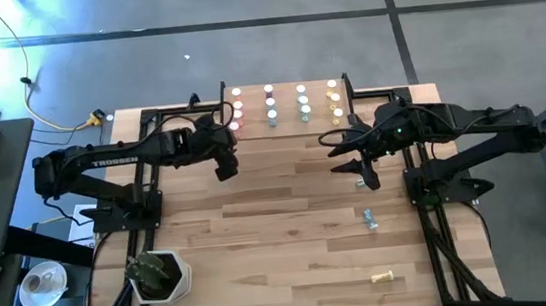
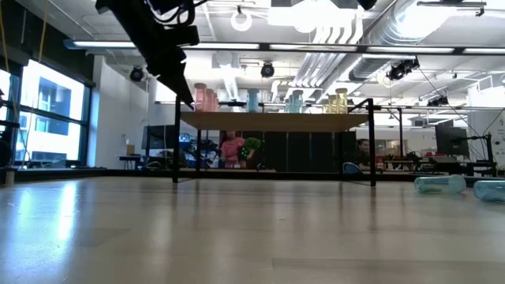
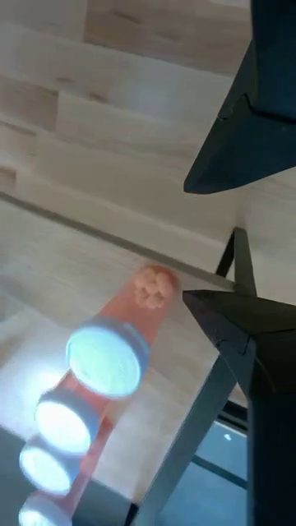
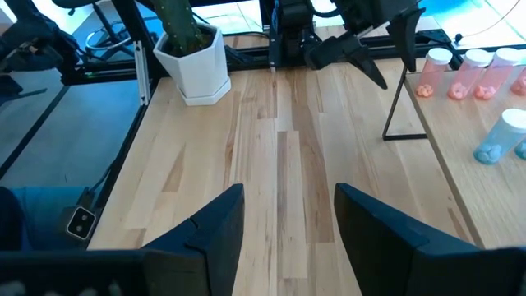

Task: Pick and place medicine bottles onto shelf by color
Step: Put the pink pill bottle on the shelf aligned with the other pink pill bottles

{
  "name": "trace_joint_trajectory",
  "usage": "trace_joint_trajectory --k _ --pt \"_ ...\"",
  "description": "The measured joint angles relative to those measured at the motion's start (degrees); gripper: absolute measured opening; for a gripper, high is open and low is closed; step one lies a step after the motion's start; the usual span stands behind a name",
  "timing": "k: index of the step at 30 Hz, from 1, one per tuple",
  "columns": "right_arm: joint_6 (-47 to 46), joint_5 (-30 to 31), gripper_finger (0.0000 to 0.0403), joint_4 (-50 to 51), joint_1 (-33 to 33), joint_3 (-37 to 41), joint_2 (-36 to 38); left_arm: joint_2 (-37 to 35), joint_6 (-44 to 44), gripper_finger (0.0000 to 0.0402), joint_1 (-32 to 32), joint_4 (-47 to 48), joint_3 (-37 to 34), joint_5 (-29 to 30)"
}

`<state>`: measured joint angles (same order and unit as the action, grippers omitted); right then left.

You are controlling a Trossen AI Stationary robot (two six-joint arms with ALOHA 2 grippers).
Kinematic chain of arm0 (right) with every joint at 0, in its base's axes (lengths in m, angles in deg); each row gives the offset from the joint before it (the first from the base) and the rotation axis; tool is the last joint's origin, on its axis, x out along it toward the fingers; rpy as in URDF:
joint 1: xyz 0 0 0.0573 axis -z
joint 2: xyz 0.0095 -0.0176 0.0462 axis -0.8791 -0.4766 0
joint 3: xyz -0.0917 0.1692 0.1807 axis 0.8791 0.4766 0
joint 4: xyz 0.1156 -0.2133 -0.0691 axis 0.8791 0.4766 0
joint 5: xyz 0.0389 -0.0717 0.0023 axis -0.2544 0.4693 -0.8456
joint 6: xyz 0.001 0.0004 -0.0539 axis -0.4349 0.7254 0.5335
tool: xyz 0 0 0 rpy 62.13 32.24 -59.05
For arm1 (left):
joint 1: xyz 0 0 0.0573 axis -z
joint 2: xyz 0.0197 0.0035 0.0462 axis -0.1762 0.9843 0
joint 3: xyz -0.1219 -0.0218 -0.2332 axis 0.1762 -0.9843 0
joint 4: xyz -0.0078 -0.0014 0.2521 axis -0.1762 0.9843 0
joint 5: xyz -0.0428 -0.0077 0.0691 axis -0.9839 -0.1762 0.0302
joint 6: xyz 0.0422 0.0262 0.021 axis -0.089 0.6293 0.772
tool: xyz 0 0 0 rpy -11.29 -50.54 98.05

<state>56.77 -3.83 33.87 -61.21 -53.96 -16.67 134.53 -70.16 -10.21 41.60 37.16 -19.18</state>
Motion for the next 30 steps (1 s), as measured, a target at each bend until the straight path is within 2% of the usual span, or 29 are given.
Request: trace_joint_trajectory --k 15,30 --pt "0.0 0.0 0.0181 0.0 0.0 0.0 0.0 1.2 0.4 0.0193 -3.2 -3.1 0.1 -0.7" --pt "0.0 0.0 0.0181 0.2 0.0 0.0 0.0 2.6 0.4 0.0193 -3.3 -4.8 0.1 -1.3"
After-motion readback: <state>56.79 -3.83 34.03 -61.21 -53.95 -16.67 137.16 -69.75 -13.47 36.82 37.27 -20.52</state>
